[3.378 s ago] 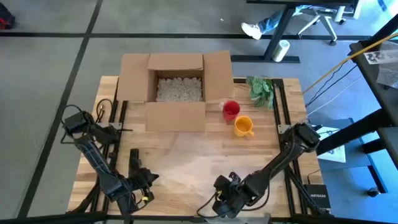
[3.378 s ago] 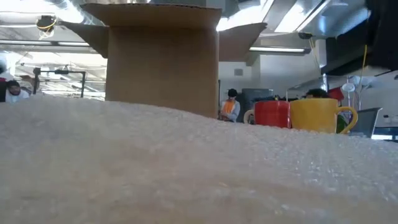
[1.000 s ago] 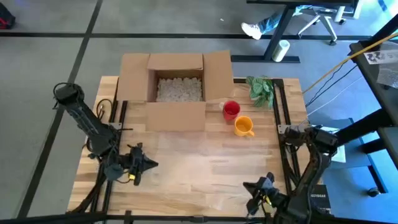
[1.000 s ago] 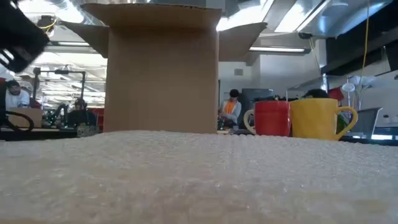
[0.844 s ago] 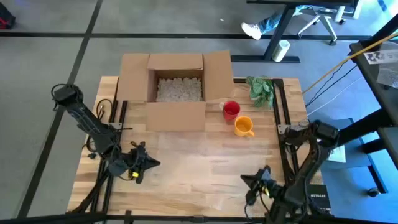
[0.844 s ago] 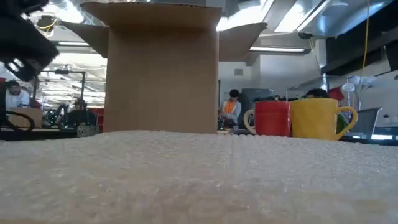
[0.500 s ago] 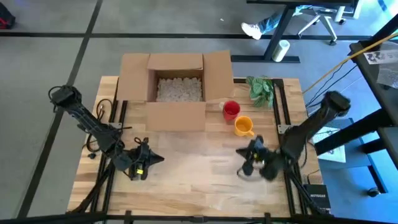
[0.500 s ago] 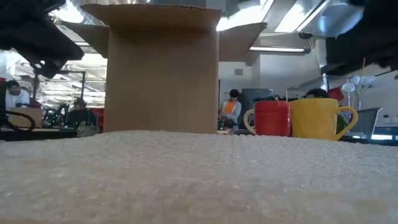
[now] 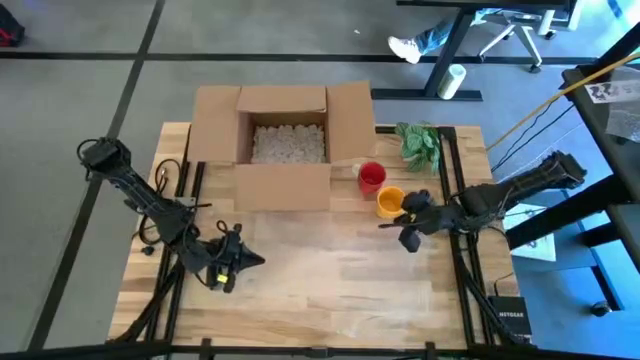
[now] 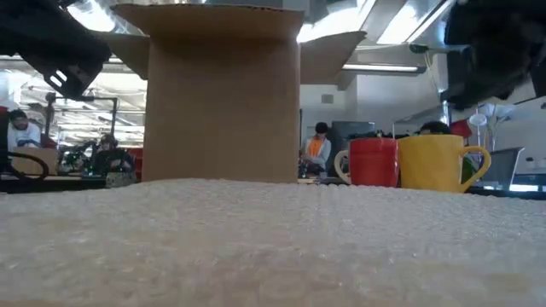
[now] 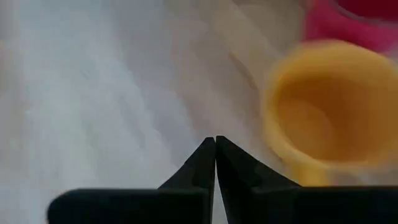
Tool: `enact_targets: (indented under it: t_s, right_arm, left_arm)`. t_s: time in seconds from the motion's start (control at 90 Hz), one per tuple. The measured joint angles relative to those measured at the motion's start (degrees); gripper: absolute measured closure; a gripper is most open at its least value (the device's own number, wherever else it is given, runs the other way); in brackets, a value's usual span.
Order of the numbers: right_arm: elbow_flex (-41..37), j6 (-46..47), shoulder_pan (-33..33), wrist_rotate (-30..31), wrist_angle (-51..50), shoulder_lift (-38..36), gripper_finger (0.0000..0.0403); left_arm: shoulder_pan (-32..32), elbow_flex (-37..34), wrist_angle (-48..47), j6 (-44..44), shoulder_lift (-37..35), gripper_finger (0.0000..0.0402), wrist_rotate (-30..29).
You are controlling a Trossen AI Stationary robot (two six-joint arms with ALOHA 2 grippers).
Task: Wrap mug
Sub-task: Wrap the yellow mug with bubble wrap
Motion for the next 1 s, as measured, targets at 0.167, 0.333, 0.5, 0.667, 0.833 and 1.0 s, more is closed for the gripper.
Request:
enact_targets:
  t_s: [0.167,0.333,0.5,0.667,0.833,1.0]
  right_arm:
    - [2.0,-7.7,-2.9,0.1,0.9,1.1,0.0362]
    - [3.0,-10.3,-7.4,-2.3,1.1,1.6,0.0317]
    - [3.1,-11.4,-10.9,-7.8,1.4,3.4,0.0290]
    - [3.1,-13.7,-13.1,-10.6,2.7,7.3,0.0283]
    - [3.1,-16.2,-14.0,-10.9,3.4,11.7,0.0283]
    - [3.1,-18.0,-15.5,-10.8,3.9,15.7,0.0284]
  left_arm:
    - [1.6,0.0,-0.1,0.8,0.0,0.0402,0.0]
    - [3.1,0.0,0.0,0.6,0.0,0.0402,0.0]
    - [3.3,0.0,-0.1,0.5,0.0,0.0402,0.1]
    - [3.3,0.0,0.2,-1.0,0.0,0.0402,0.2]
    - [3.3,0.0,0.3,-2.2,0.0,0.0402,0.2]
    - [3.2,0.0,0.0,-2.9,0.0,0.0402,0.2]
